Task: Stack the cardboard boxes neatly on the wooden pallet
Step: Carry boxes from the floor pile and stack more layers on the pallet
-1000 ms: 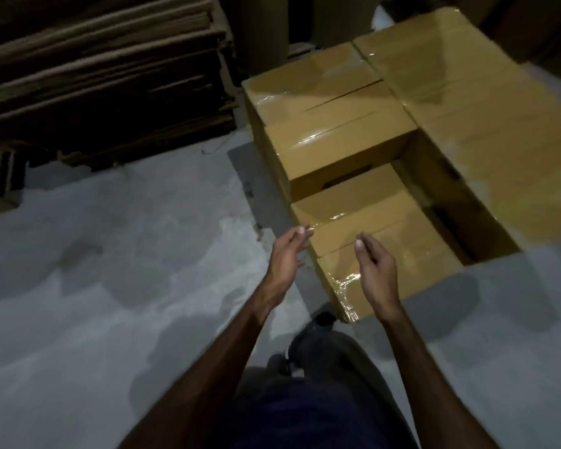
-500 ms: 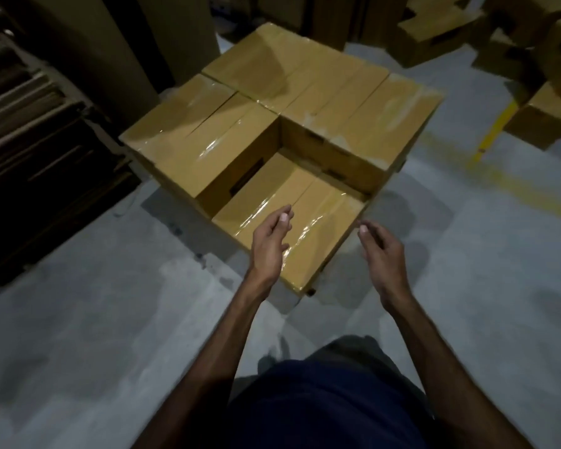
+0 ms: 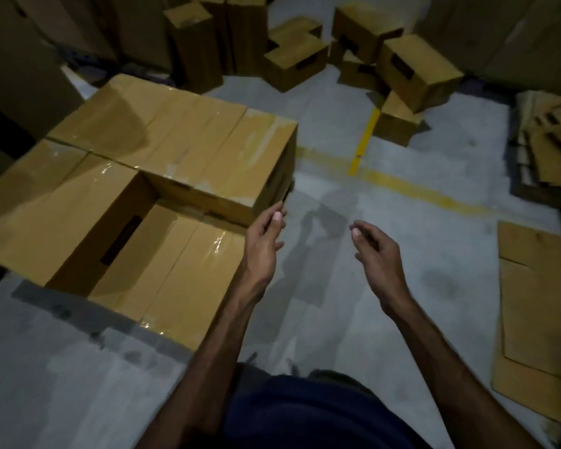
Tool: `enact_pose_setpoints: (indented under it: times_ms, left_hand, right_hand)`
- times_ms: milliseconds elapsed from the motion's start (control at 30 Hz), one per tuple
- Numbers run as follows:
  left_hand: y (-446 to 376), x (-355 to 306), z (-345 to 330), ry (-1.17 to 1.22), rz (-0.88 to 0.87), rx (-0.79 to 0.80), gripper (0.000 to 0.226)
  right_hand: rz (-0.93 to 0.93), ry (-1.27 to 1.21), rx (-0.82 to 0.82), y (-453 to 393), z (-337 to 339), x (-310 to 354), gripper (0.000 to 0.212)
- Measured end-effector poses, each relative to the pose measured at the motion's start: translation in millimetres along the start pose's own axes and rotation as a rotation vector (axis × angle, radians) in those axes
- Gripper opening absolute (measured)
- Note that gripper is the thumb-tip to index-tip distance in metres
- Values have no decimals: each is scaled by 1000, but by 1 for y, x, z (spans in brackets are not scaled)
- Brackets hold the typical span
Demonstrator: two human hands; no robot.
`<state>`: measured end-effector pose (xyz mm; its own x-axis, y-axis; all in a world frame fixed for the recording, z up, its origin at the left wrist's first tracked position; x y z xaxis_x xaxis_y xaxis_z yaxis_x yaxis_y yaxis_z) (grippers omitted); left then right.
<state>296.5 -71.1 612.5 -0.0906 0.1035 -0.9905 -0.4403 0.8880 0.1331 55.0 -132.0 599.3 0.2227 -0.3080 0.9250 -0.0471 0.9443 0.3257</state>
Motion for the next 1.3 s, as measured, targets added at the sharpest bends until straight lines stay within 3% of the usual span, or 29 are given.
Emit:
enact_pose_setpoints:
  times_ms: [133, 300, 833, 1067, 1300]
  left_hand:
    - [-43, -11, -66, -29, -26, 72, 63]
    - [-132, 0, -142, -62, -8, 187, 41]
    - [-431, -29, -405, -112, 57, 581, 40]
    - [-533, -16, -537, -154, 77, 559, 40]
    - [-639, -37, -654, -128, 100, 395, 41]
  right_hand:
    - [-42, -84, -101, -57, 52, 5, 34]
    - [-91, -168, -204, -133, 87, 10, 33]
    - [-100, -256, -549, -388, 200, 88, 40]
    - [-102, -333, -532, -548, 292, 102, 41]
    - [-112, -226, -424, -730, 409, 146, 40]
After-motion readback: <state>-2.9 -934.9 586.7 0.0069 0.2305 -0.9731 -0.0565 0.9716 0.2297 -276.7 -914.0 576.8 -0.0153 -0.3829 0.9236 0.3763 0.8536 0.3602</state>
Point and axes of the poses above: each hand's wrist, its own y-axis away from the middle knuckle, its own z-axis out of the back of the hand, x = y × z, the point moved 10 cm from there along -y, towards the middle knuckle, and after that the axes turned 7 degrees about -z, right-handed, at the moved point
